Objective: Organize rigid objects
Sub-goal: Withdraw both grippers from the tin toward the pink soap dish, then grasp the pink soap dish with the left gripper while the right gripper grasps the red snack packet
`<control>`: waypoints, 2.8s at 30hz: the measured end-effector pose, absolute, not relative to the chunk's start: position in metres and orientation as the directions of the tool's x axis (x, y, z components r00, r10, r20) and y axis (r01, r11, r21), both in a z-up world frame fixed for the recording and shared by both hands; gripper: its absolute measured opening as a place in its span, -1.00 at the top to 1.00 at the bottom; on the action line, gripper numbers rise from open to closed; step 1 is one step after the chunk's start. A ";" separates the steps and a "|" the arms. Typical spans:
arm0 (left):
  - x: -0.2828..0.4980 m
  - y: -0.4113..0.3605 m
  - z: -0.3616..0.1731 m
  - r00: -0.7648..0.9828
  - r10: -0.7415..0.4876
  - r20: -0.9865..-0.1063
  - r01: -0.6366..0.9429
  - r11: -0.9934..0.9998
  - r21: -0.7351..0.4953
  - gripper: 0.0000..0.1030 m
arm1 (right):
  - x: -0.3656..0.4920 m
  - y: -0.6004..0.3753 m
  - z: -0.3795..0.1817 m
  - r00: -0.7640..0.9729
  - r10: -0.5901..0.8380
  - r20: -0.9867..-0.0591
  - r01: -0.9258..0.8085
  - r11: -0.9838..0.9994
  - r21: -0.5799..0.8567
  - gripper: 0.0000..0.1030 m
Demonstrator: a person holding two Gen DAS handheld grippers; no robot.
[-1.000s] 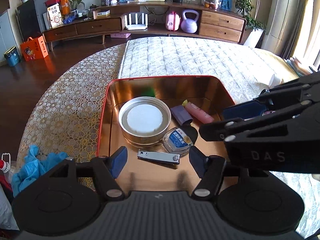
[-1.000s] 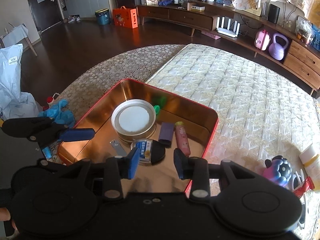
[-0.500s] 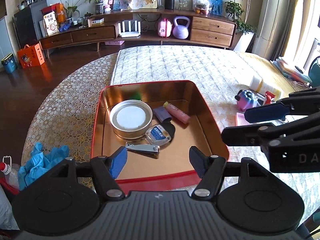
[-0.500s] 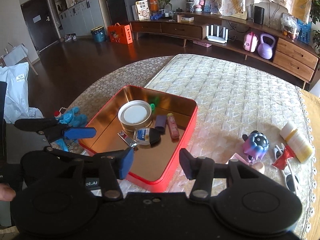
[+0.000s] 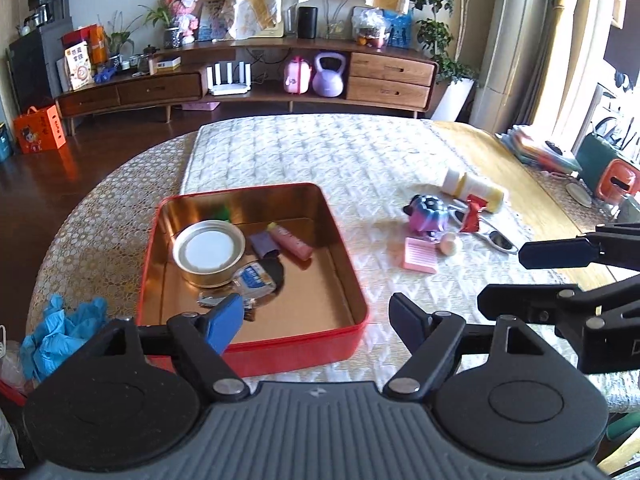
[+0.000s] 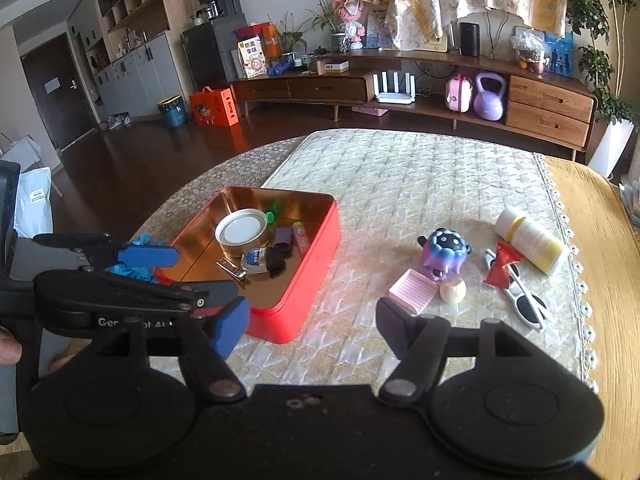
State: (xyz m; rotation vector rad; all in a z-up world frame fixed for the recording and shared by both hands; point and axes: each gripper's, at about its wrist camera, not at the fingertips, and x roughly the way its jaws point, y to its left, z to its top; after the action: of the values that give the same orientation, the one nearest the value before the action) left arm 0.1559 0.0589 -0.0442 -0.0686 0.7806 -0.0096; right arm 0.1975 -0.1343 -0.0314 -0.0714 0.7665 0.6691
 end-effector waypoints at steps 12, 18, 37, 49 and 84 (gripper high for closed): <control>0.166 0.024 -0.044 0.713 -0.084 -0.696 0.026 0.995 -0.093 -0.62 | 0.192 -0.187 -0.041 0.616 0.470 -0.632 -0.505 0.851 0.142 -0.99; 0.182 0.002 -0.053 0.703 -0.097 -0.705 0.052 0.995 -0.086 -0.62 | 0.206 -0.214 -0.051 0.642 0.419 -0.642 -0.453 0.883 0.123 -0.99; 0.247 -0.060 -0.103 0.673 -0.086 -0.735 0.125 0.992 -0.002 -0.62 | 0.281 -0.255 -0.086 0.622 0.360 -0.695 -0.423 0.902 0.088 -0.99; 0.273 -0.075 -0.136 0.666 -0.059 -0.744 0.130 0.991 0.037 -0.62 | 0.316 -0.239 -0.104 0.606 0.383 -0.697 -0.478 0.876 0.065 -0.91; 0.283 -0.067 -0.153 0.683 -0.088 -0.725 0.129 0.992 0.001 0.21 | 0.365 -0.205 -0.131 0.613 0.346 -0.710 -0.455 0.890 0.041 0.59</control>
State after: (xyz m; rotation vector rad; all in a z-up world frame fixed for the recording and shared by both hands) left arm 0.2835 -0.0671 -0.1526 0.0535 0.8103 -0.1213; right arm 0.3652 -0.2051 -0.1305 -0.1487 0.7853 0.4634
